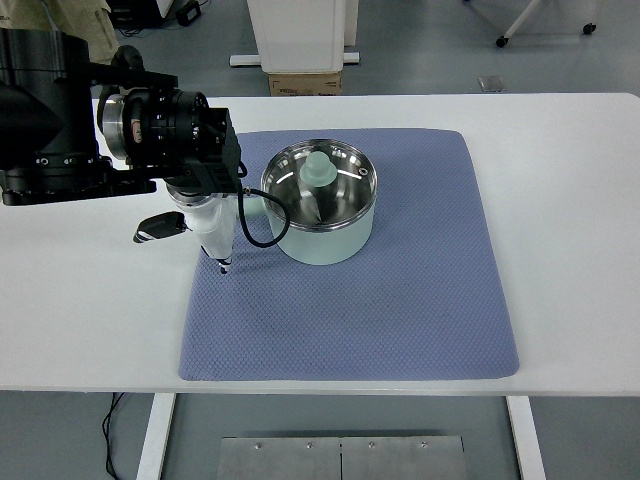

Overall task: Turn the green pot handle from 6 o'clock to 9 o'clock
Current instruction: 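Keep pushing the handle until it points toward the left arm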

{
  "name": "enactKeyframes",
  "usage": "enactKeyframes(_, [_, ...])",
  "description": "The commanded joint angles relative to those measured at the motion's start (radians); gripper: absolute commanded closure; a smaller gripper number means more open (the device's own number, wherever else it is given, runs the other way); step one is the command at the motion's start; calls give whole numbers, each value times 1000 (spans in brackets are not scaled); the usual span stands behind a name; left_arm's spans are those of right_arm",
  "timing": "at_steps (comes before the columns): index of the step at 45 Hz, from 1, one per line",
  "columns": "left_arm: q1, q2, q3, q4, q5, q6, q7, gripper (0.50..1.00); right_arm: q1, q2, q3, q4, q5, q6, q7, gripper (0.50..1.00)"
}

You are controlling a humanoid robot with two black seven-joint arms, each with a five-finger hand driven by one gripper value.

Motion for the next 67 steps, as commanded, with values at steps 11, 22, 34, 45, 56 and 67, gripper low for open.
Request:
enactKeyframes(11, [0,0,14,31,32,29,1,500,0,0,0,0,0,0,0,500])
enactKeyframes(22, [0,-4,23,40,51,38,10,500,0,0,0,0,0,0,0,500])
enactKeyframes(34, [2,-6,26,35,50,47,3,500,0,0,0,0,0,0,0,500])
enactKeyframes(45, [-4,-1,26,3,48,42,-31,500,0,0,0,0,0,0,0,500])
enactKeyframes(56, [-26,-1,11,-68,-60,38,-41,500,0,0,0,0,0,0,0,500])
enactKeyframes(67, [-26,-6,-47,-92,-217,38,-41,500,0,0,0,0,0,0,0,500])
